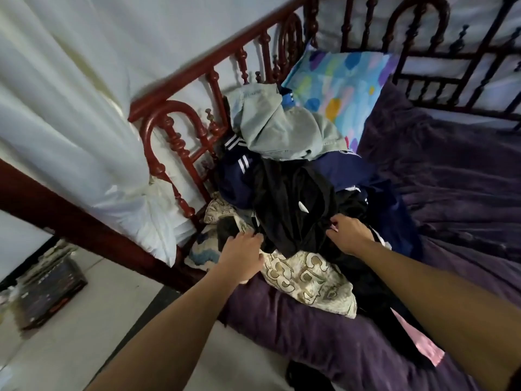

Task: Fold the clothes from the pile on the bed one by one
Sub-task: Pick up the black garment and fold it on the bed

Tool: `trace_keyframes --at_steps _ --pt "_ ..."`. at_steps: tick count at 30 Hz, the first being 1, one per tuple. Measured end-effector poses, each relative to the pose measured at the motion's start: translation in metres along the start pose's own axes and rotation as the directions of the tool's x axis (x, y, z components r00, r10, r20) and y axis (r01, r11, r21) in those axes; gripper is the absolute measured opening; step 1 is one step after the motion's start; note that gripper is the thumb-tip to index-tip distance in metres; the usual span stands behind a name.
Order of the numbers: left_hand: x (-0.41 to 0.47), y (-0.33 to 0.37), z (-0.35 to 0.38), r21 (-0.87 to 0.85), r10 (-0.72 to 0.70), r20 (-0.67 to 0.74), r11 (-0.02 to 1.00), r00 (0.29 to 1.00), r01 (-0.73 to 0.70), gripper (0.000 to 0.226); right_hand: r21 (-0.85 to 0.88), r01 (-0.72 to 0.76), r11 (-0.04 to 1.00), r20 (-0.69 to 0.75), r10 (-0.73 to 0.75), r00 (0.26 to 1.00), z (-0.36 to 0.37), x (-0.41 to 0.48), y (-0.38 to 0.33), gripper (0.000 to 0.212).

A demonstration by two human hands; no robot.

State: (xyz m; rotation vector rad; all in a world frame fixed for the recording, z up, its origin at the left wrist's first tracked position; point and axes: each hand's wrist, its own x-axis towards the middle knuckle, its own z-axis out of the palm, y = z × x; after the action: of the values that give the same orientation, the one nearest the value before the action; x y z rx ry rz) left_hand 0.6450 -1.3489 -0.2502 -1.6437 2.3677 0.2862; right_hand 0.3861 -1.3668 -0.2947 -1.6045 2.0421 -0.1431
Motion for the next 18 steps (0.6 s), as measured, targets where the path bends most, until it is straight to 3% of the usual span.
trace_keyframes --at_steps 4,8,11,13,15,18 --pt "0.071 -0.003 0.004 0.01 0.068 0.005 0.998 0.998 -0.068 0.038 0.267 -0.213 0.94 0.027 0.213 0.977 0.016 0.06 0.005 0.052" --pt "0.15 -0.003 0.008 0.108 0.207 -0.113 0.975 0.972 -0.195 0.042 0.48 -0.359 0.8 0.087 0.364 0.927 0.042 0.104 0.013 0.054" --pt "0.198 0.001 0.016 0.264 0.339 -0.038 0.911 0.94 -0.318 0.07 0.549 -0.395 0.737 0.113 0.403 0.908 0.06 0.113 0.021 0.027" --pt "0.219 0.002 0.025 0.343 0.355 0.057 0.871 0.933 -0.353 0.072 0.598 -0.428 0.677 0.117 0.454 0.883 0.069 0.112 0.03 0.014" --pt "0.232 0.002 0.029 0.379 0.368 0.043 0.854 0.929 -0.356 0.047 0.711 -0.448 0.543 0.133 0.522 0.843 0.07 0.11 0.043 0.014" --pt "0.239 0.005 0.023 0.298 0.423 -0.028 0.868 0.906 -0.397 0.022 0.929 -0.345 0.136 0.185 0.638 0.747 0.047 0.097 0.044 0.02"
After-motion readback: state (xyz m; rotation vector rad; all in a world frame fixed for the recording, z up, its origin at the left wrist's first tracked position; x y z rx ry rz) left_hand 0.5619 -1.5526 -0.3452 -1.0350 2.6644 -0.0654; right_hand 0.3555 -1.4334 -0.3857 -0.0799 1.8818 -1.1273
